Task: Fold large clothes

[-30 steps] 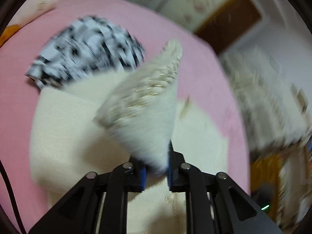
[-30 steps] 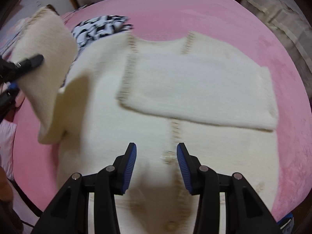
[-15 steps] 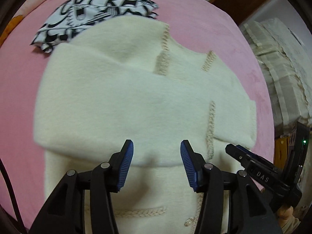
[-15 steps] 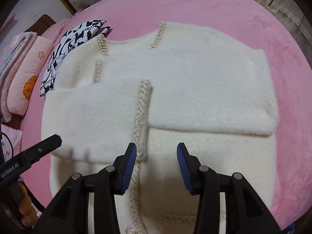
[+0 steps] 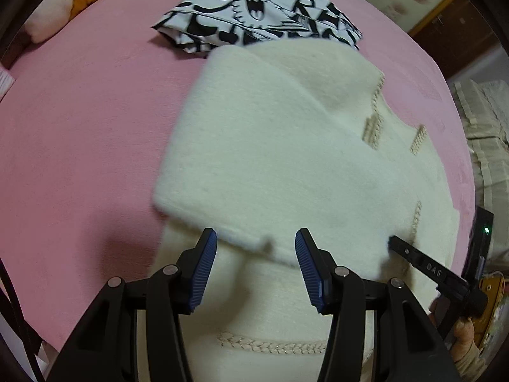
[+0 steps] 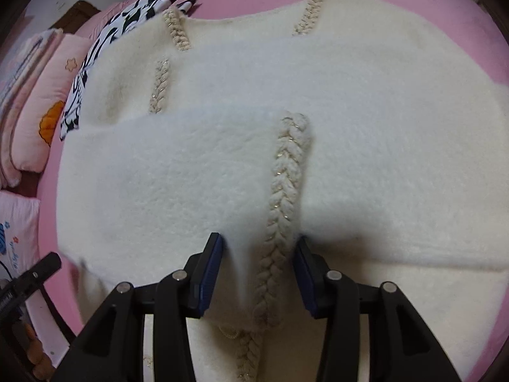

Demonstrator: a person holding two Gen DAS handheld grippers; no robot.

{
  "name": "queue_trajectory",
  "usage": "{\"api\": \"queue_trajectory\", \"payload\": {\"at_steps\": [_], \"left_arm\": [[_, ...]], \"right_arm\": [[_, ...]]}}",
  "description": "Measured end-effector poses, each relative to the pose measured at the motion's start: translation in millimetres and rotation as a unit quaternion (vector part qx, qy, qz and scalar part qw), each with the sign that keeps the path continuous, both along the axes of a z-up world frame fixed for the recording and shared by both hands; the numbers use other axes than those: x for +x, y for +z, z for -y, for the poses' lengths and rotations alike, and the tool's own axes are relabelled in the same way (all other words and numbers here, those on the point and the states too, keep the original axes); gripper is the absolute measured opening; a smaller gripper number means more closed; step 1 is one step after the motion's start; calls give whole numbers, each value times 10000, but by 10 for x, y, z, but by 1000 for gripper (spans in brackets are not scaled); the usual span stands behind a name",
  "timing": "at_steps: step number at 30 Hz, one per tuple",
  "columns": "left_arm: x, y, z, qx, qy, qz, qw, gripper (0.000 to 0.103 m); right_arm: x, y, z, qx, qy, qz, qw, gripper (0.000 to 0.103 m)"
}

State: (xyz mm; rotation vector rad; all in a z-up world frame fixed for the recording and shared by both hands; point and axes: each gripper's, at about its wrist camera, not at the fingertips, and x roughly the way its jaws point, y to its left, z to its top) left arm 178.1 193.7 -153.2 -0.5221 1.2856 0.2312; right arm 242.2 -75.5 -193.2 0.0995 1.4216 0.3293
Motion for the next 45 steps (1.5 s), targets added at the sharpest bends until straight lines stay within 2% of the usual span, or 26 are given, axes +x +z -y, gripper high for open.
{"api": "queue_trajectory", "payload": {"at_steps": [3,7,10,12,14,17,20,23,25,27,29,32,35,37,38,39,41,43,45], "left_arm": [[-6,26,-110,76,95,76,9999,50],[68,78,-103,169,125,245,9995,50],[160,143,-42,223,96,454,9987,50],[223,171,5,245,45,580,9980,50],[288,180,60,279,-28,664,9974,50],[408,133,103,317,-133,670,9972,50],[543,36,67,356,-209,551,9976,50],[629,4,-64,514,-185,574,9969,50],[670,-20,-208,619,-98,572,9964,50],[711,-82,-377,611,35,537,9967,50],[751,-183,-580,521,212,464,9973,50],[779,-364,-855,253,446,382,9980,50],[845,-573,-1069,-388,499,331,9975,50],[916,-689,-1099,-629,392,259,9969,50],[964,-731,-1092,-635,314,216,9973,50],[995,-747,-1066,-592,245,205,9977,50],[1081,-766,-1010,-539,78,237,9982,50],[1162,-749,-916,-363,-67,263,9990,25],[1236,-679,-787,136,-251,245,9993,12]], "right_arm": [[-83,305,-136,58,397,401,9984,13],[-122,943,-240,175,790,1305,9881,13],[-27,1298,-143,233,649,1837,9806,13],[73,1404,12,163,405,2061,9776,13],[156,1316,231,-27,121,2056,9786,14],[353,830,472,-398,-267,1490,9877,22],[421,364,566,-1110,-324,936,9889,25],[421,300,664,-797,-548,740,9926,26],[431,346,705,-535,-620,747,9938,44],[443,366,688,-368,-621,800,9942,53],[529,328,647,-371,-572,766,9947,56],[607,167,600,-486,-514,654,9954,56],[641,19,565,-372,-427,550,9969,56],[642,20,536,-412,-367,600,9967,54],[634,24,522,-390,-337,609,9968,49],[628,26,504,-305,-281,592,9974,34],[552,63,542,-445,-259,651,9965,26],[529,93,562,-472,-306,703,9959,17],[510,153,610,-374,-485,754,9953,15]]}}
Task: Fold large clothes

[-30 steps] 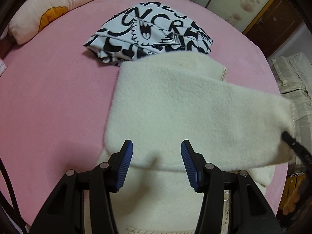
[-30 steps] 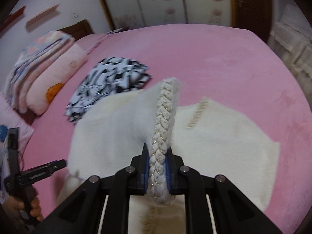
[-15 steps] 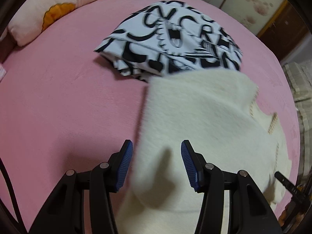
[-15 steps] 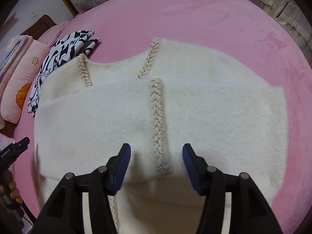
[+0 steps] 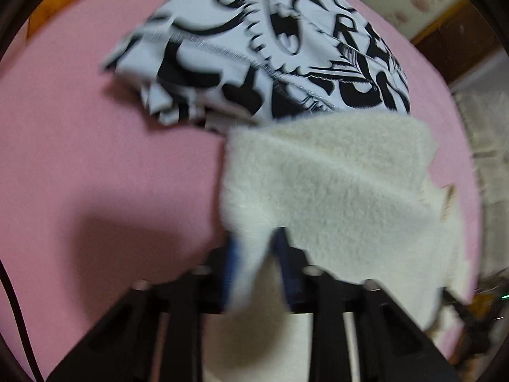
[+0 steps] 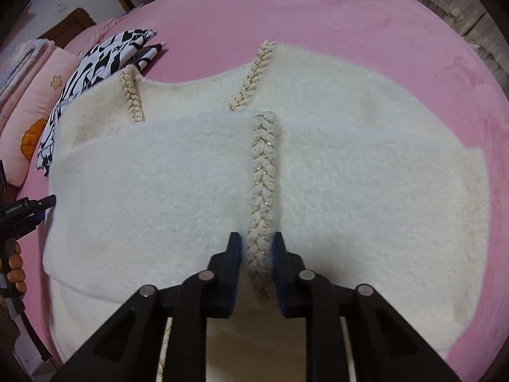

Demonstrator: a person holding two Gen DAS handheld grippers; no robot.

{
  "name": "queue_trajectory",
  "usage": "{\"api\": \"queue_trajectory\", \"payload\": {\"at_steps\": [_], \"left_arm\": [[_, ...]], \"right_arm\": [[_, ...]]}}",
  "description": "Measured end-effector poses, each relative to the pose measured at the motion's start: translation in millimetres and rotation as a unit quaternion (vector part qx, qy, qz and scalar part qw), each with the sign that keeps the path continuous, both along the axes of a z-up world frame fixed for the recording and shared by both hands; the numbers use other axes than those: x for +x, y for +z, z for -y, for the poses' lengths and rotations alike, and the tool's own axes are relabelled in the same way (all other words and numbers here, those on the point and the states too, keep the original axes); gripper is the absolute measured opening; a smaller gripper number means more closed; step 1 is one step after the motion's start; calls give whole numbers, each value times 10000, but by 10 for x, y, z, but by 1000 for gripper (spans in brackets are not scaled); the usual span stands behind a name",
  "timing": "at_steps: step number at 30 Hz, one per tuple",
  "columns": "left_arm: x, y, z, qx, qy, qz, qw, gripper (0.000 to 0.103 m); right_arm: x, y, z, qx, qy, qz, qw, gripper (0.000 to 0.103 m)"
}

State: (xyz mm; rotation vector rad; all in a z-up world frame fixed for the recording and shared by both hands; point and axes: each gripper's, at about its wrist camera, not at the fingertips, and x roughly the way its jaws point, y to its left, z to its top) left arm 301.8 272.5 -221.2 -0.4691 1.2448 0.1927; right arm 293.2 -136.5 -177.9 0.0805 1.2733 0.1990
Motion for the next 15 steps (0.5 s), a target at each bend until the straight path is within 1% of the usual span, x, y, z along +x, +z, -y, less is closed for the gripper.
{"api": "queue_trajectory", "payload": {"at_steps": [1,2,4,5,7,8,10,11,13,15], "left_arm": [[5,76,81,254,-63,124,9996,11],[-6,153,149,422,-114,285,9986,10],[-43,257,240,642,-153,553,9963,10],[-53,253,260,730,-175,574,9955,10],[-47,140,292,860,-260,383,9952,12],[-36,95,288,858,-278,286,9955,12],[-35,81,282,856,-283,195,9957,15],[-54,119,264,860,-286,165,9957,17],[-79,204,299,886,-360,94,9954,29],[-121,358,393,956,-477,155,9942,32]], "right_arm": [[-28,46,26,62,-99,76,9999,14],[-60,96,39,88,-200,182,9996,14],[-131,140,38,-9,-307,382,9988,13],[-162,106,22,-124,-310,399,9986,13],[-196,-37,-21,-346,-268,269,9987,14],[-209,-66,-30,-394,-251,293,9985,15],[-213,-31,-50,-498,-243,303,9980,18],[-212,5,-52,-510,-247,285,9980,18],[-228,106,-49,-483,-233,330,9980,21],[-282,238,-31,-450,-225,416,9979,24]]}}
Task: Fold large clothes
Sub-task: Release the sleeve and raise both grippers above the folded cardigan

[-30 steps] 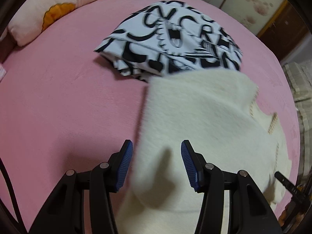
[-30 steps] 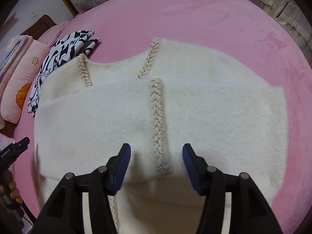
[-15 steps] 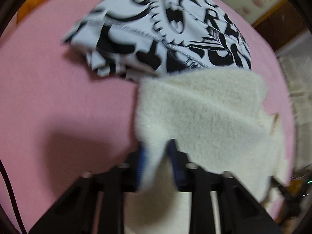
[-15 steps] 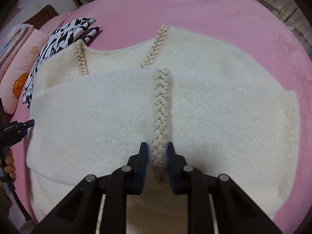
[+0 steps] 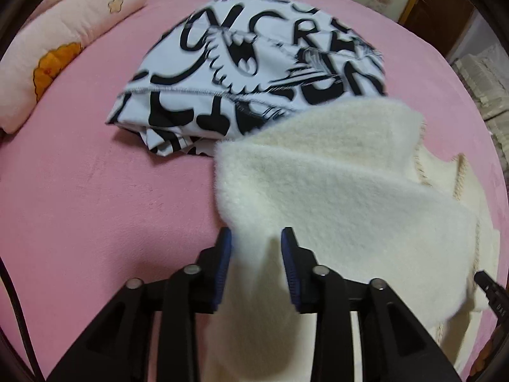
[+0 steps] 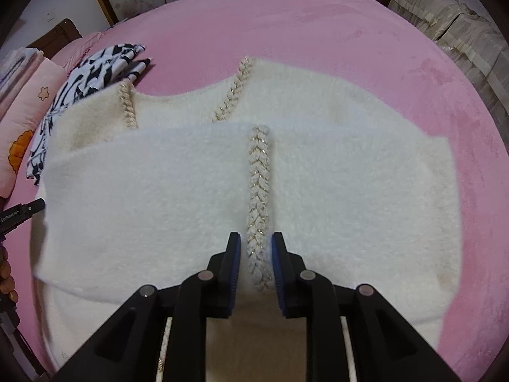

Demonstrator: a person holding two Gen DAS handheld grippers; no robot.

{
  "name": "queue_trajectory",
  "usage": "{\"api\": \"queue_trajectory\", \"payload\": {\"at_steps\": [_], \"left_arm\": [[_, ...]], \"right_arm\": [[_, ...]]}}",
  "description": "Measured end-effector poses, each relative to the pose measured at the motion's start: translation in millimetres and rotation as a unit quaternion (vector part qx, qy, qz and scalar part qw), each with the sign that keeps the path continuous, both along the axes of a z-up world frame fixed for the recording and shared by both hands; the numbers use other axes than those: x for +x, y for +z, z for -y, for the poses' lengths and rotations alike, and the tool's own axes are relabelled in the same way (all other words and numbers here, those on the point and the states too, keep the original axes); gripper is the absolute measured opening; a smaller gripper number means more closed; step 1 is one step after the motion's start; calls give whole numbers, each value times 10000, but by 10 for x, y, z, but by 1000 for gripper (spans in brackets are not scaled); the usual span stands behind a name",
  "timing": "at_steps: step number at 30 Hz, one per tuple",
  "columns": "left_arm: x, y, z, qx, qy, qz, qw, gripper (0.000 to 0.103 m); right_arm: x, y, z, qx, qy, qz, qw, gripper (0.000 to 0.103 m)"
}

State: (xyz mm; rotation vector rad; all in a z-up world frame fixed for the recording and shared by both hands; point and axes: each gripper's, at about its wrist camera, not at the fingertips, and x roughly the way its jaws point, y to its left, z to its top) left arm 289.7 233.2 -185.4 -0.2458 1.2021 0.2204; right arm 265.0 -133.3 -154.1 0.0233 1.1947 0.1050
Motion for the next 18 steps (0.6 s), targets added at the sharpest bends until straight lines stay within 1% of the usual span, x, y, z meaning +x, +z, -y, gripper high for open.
{"api": "queue_trajectory", "payload": {"at_steps": [2,3,4,5,7,8,10,11,12,13,15,18], "left_arm": [[-65,172,107,53,-114,52,9999,38],[-109,273,177,68,-164,85,9998,47],[-154,345,234,93,-198,120,9997,52],[-203,410,305,124,-230,155,9995,52],[-302,563,447,88,-327,187,9993,52],[-356,614,509,71,-350,196,9992,52],[-460,778,650,53,-408,241,9989,52],[-506,855,711,49,-435,264,9987,52],[-544,928,774,36,-460,286,9985,52],[-597,1023,857,27,-478,322,9983,52],[-709,1195,960,-8,-489,376,9981,52],[-844,1421,1067,-23,-486,435,9979,53]], "right_arm": [[-65,119,16,40,26,34,10000,28],[-115,185,34,63,41,41,10000,30],[-159,247,38,100,63,44,9999,33],[-200,303,37,125,94,40,9999,34],[-302,439,42,173,167,45,9997,41],[-330,493,34,233,193,57,9995,42],[-408,650,24,385,248,98,9989,48],[-448,727,27,432,265,137,9986,49],[-498,812,43,487,269,188,9983,53],[-543,915,61,556,258,262,9978,60],[-631,1113,109,675,226,461,9964,66],[-733,1355,131,733,307,659,9947,66]]}}
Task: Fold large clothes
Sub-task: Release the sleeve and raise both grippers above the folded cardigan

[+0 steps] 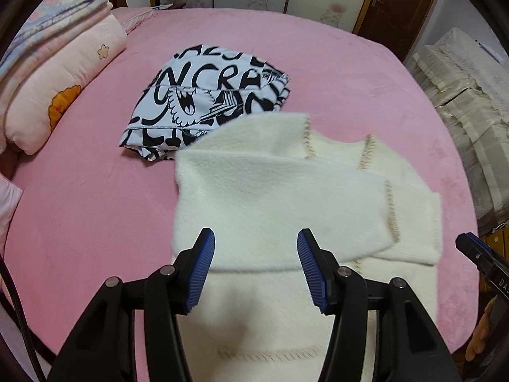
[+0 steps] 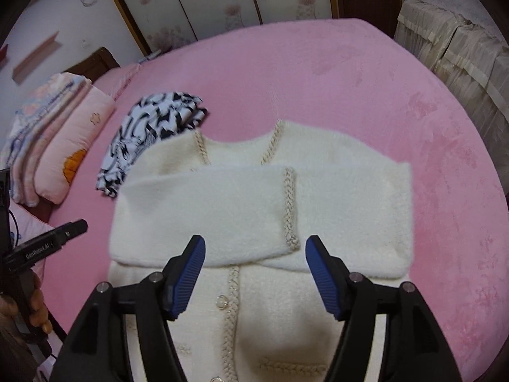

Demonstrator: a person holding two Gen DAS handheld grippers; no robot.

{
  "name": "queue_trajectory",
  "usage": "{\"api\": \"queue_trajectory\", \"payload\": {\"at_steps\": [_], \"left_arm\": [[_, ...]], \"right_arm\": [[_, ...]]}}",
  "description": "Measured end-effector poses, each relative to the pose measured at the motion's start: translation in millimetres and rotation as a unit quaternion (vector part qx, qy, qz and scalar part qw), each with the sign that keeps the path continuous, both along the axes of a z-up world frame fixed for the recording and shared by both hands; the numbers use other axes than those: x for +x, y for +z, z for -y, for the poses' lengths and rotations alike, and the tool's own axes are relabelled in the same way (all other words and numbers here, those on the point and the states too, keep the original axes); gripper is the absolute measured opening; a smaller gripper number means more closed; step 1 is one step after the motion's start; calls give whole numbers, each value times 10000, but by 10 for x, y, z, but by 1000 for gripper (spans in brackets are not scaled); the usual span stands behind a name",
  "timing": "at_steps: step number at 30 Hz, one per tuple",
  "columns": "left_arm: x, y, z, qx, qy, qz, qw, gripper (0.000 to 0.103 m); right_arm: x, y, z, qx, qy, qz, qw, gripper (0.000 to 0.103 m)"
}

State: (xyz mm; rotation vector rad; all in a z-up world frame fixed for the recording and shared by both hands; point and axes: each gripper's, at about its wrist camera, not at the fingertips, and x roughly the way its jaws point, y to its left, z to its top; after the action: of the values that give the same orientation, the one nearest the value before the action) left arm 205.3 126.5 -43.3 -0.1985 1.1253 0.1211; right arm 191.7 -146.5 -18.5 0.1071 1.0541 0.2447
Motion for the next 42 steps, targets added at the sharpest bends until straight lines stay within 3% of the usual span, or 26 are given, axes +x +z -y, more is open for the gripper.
{"api": "queue_trajectory", "payload": {"at_steps": [6,11,15,25,33,42], "left_arm": [[-282,408,139,-91,257,149,9995,63],[-483,551,250,-76,342,166,9992,63],[-681,588,307,-71,488,103,9987,63],[-1181,380,412,-21,497,-390,9980,63],[-1506,139,397,-98,58,-742,9972,63],[-1879,-44,230,-341,-134,-856,9957,63]], "right_arm": [[-133,342,17,-135,233,5,9996,66],[-324,481,71,-18,474,71,9988,66],[-473,487,104,-283,597,87,9978,66],[-905,316,228,-405,740,-152,9963,66],[-1354,157,338,-537,274,-329,9976,66],[-1885,-37,346,-632,-141,-667,9957,66]]}}
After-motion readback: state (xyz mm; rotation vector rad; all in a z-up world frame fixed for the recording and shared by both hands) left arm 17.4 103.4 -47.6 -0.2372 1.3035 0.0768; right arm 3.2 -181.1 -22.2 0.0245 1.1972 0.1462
